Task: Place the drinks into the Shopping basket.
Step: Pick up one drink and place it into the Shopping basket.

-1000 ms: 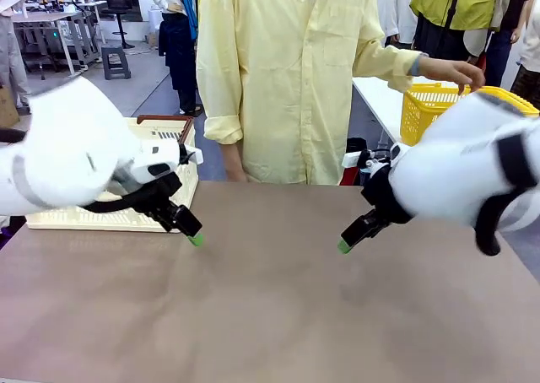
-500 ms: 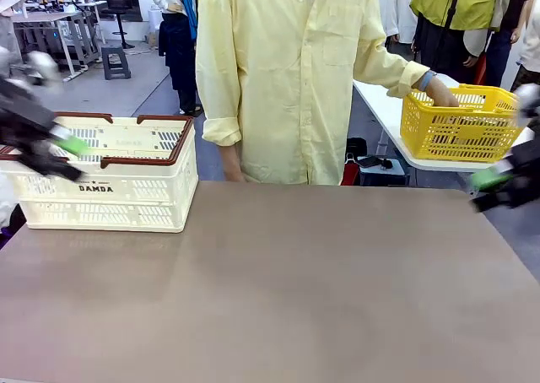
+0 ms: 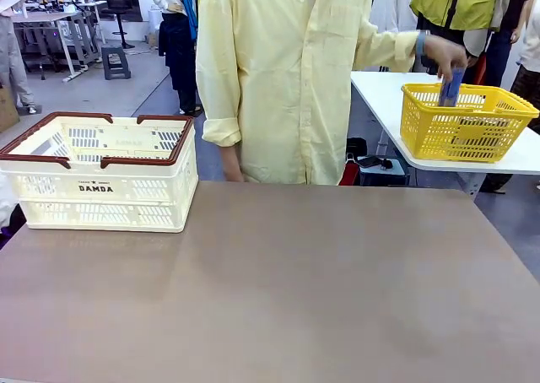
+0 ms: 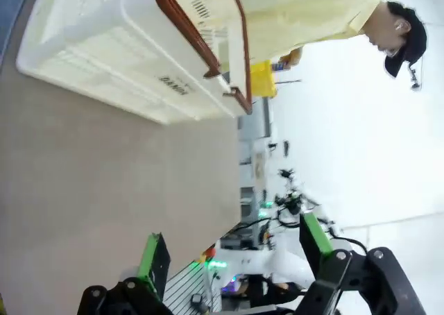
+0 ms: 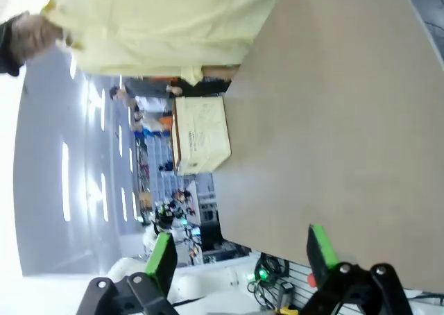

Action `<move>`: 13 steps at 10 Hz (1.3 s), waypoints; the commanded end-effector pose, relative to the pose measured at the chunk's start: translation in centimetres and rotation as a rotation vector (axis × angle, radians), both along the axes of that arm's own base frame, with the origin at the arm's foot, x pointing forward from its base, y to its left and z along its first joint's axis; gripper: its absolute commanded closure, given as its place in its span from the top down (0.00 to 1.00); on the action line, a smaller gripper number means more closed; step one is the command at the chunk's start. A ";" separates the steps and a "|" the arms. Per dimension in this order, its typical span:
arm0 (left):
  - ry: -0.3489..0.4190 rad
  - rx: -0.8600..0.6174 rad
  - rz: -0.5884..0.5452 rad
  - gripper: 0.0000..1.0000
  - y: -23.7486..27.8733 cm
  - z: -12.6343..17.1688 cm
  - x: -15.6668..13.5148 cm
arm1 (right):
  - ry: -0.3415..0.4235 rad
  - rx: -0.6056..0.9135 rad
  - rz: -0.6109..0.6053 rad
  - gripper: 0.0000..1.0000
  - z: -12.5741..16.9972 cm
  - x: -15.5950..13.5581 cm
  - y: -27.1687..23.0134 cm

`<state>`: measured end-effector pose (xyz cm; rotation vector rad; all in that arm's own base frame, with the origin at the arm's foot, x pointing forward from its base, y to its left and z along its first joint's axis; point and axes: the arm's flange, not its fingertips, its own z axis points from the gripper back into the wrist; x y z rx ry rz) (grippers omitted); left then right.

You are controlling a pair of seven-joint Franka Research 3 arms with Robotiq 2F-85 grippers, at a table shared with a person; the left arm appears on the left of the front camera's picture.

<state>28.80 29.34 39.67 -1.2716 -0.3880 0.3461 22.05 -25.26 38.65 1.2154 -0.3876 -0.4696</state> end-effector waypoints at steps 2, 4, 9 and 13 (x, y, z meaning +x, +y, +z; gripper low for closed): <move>0.000 0.000 0.000 1.00 0.0 0.0 0.0 | 0.000 0.000 0.000 1.00 0.0 0.0 0.0; 0.000 0.000 0.000 1.00 0.0 0.0 0.0 | 0.000 0.000 0.000 1.00 0.0 0.0 0.0; 0.000 0.000 0.000 1.00 0.0 0.0 0.0 | 0.000 0.000 0.000 1.00 0.0 0.0 0.0; 0.000 0.000 0.000 1.00 0.0 0.0 0.0 | 0.000 0.000 0.000 1.00 0.0 0.0 0.0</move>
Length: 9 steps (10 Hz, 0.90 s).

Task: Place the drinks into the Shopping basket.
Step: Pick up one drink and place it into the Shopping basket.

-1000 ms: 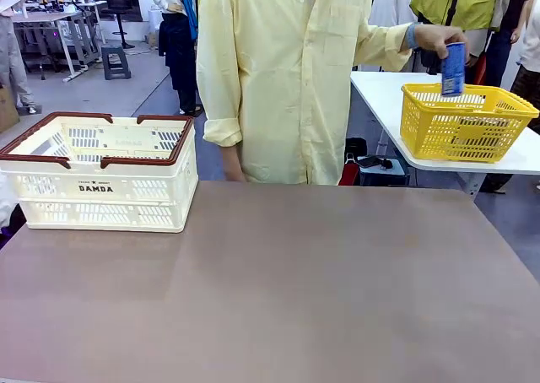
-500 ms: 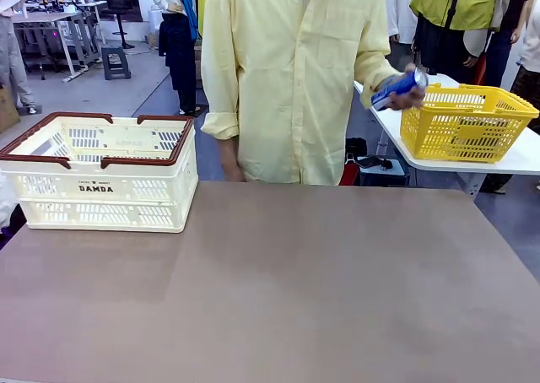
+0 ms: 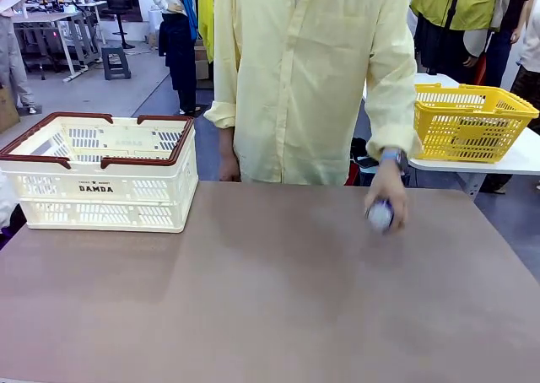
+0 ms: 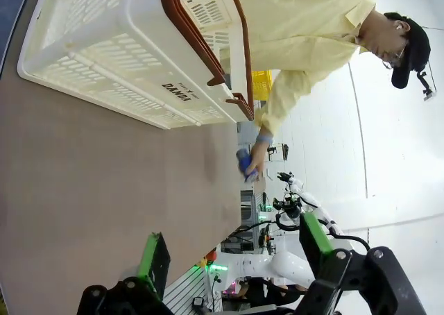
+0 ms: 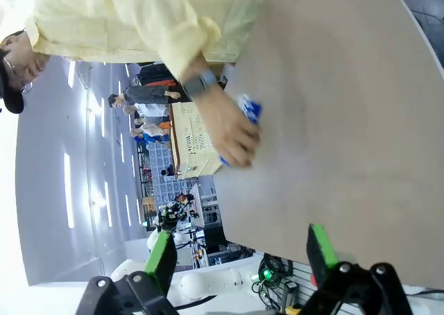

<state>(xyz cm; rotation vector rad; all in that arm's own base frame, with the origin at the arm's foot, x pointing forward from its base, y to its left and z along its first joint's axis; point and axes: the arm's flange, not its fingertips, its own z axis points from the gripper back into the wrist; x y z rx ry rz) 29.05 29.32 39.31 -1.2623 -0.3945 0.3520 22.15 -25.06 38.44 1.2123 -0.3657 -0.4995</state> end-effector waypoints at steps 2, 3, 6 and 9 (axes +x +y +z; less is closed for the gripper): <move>0.000 -0.008 -0.009 1.00 0.0 0.4 -0.2 | -0.032 -0.008 0.011 1.00 0.2 -0.1 -0.2; 0.000 -0.008 -0.009 1.00 0.0 0.4 -0.2 | -0.032 -0.008 0.011 1.00 0.2 -0.1 -0.2; 0.000 -0.008 -0.009 1.00 0.0 0.4 -0.2 | -0.032 -0.008 0.011 1.00 0.2 -0.1 -0.2; 0.000 -0.008 -0.009 1.00 0.0 0.4 -0.2 | -0.032 -0.008 0.011 1.00 0.2 -0.1 -0.2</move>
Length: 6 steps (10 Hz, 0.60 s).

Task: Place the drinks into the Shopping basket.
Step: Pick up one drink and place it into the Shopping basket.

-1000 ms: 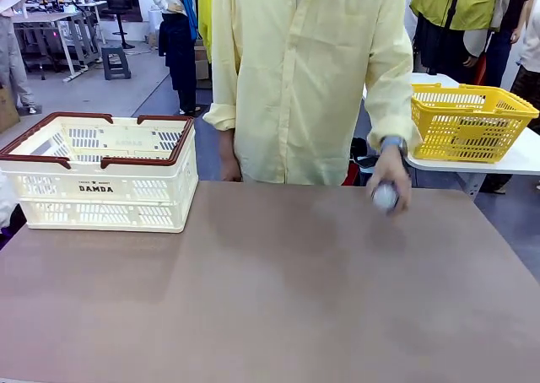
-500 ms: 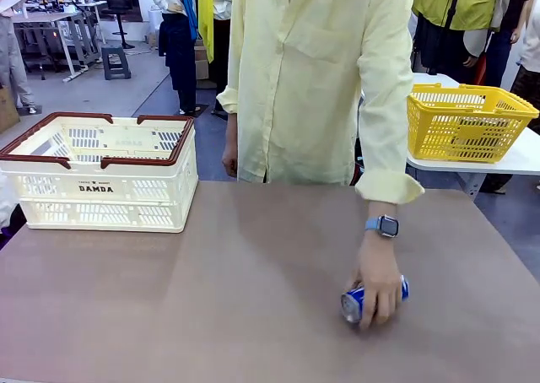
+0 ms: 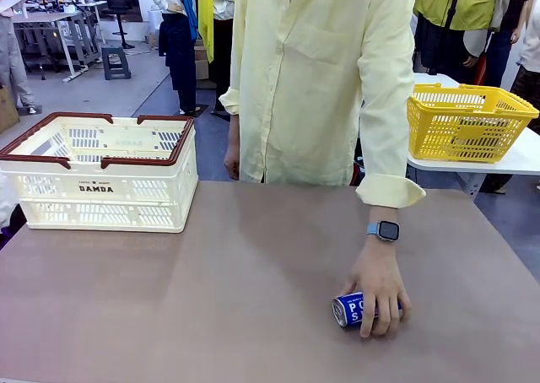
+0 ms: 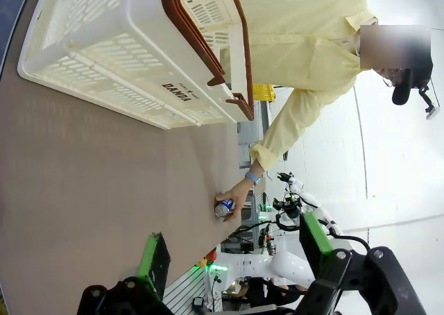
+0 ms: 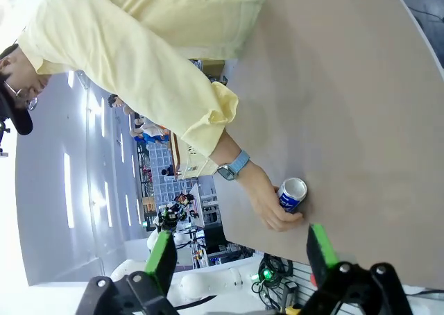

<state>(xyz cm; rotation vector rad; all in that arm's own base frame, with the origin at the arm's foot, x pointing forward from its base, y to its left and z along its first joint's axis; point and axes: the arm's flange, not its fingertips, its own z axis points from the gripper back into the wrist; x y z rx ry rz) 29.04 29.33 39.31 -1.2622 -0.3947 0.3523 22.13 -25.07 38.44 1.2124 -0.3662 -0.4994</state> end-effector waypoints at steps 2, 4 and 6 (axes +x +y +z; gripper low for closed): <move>0.000 -0.008 -0.009 1.00 0.0 0.4 -0.2 | -0.031 -0.008 0.011 1.00 0.2 -0.1 -0.2; 0.000 -0.008 -0.009 1.00 0.0 0.4 -0.2 | -0.031 -0.008 0.011 1.00 0.2 -0.1 -0.2; 0.000 -0.008 -0.009 1.00 0.0 0.4 -0.2 | -0.031 -0.008 0.011 1.00 0.2 -0.1 -0.2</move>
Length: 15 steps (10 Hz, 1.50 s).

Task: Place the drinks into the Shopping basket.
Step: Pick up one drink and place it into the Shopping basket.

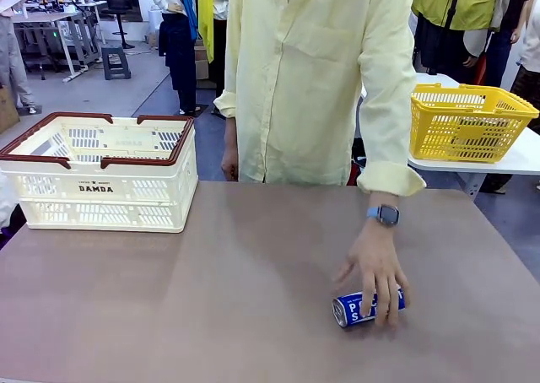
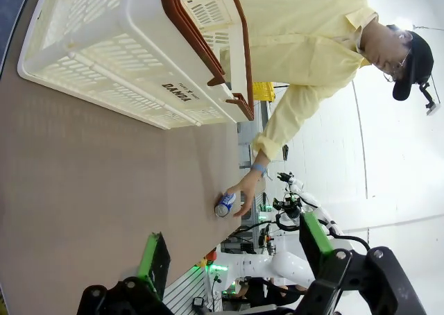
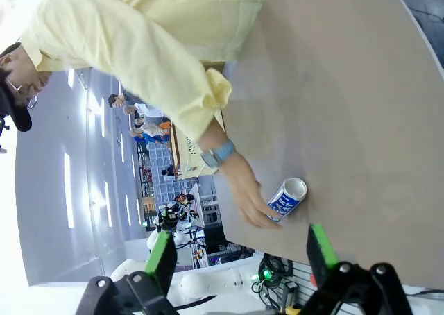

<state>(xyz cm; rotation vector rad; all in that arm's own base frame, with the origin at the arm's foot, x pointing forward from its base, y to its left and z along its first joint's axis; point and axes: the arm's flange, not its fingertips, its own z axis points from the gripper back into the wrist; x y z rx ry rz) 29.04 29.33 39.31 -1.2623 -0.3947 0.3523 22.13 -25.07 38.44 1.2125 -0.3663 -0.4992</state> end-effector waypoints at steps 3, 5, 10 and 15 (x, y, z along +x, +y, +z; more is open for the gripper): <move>0.000 -0.008 -0.009 1.00 0.0 0.4 -0.2 | 0.051 -0.321 0.413 1.00 5.4 6.1 10.6; 0.000 -0.008 -0.009 1.00 0.0 0.4 -0.2 | 0.027 -0.297 0.556 1.00 4.3 9.6 15.7; 0.000 -0.008 -0.009 1.00 0.0 0.4 -0.2 | -0.080 -0.526 0.574 1.00 6.6 8.0 16.5; 0.000 -0.008 -0.009 1.00 0.0 0.4 -0.2 | -0.224 -1.039 0.844 1.00 7.2 7.8 35.6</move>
